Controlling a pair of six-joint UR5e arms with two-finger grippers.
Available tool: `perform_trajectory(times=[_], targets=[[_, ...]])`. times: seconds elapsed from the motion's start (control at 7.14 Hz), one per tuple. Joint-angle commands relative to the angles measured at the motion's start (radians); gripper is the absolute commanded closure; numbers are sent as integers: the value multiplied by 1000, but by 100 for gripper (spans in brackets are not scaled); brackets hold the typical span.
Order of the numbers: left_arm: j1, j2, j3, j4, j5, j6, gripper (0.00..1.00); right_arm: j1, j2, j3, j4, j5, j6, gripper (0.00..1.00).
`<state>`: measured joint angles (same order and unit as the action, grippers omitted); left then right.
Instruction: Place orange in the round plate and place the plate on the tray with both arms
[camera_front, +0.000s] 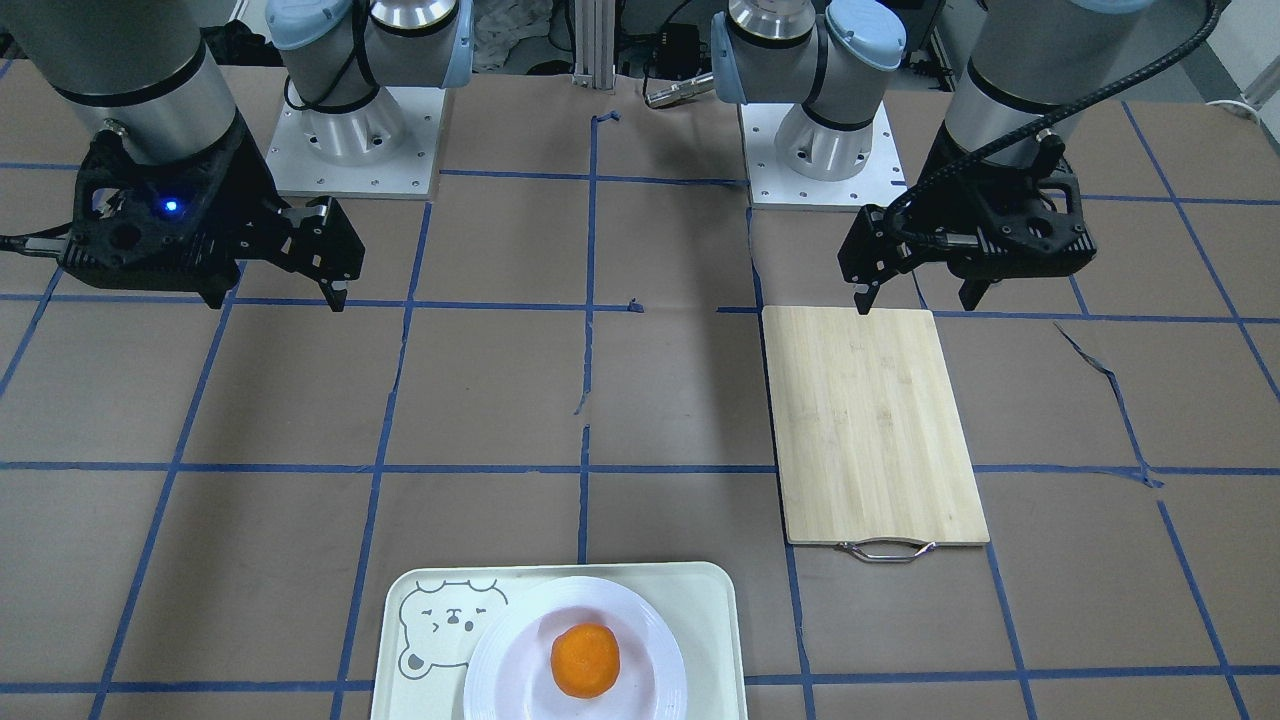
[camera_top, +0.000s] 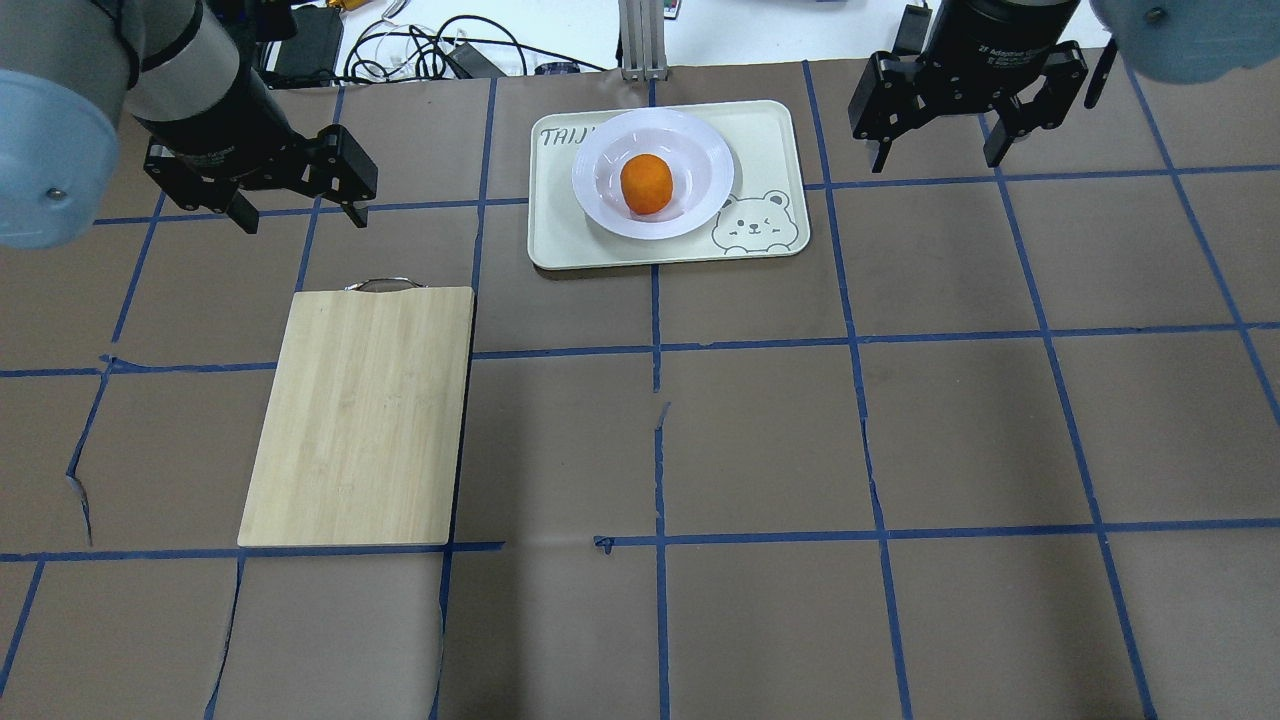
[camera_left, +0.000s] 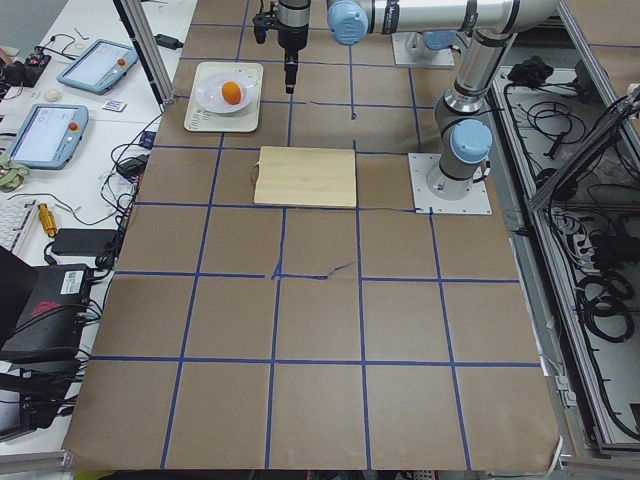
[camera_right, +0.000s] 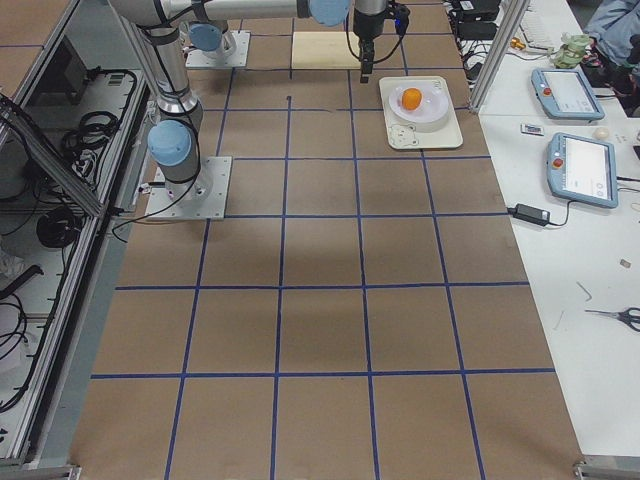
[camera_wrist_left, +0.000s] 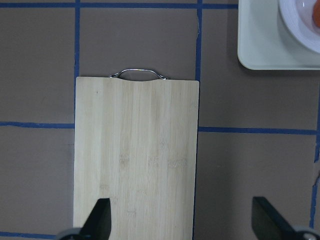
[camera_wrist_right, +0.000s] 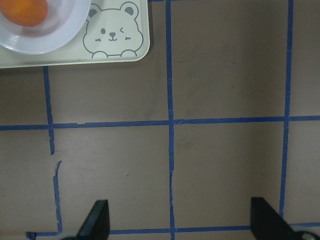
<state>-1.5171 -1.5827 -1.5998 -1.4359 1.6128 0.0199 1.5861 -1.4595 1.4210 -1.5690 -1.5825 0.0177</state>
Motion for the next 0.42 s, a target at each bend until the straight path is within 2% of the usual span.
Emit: perform_trajectory(times=[0.0,0.28], targets=[[0,1,0,0,4,0,0,0,-1,4,-8,-2,-7,0],[0,3,0,0,6,0,0,0,-1,4,-8,1,2,0]])
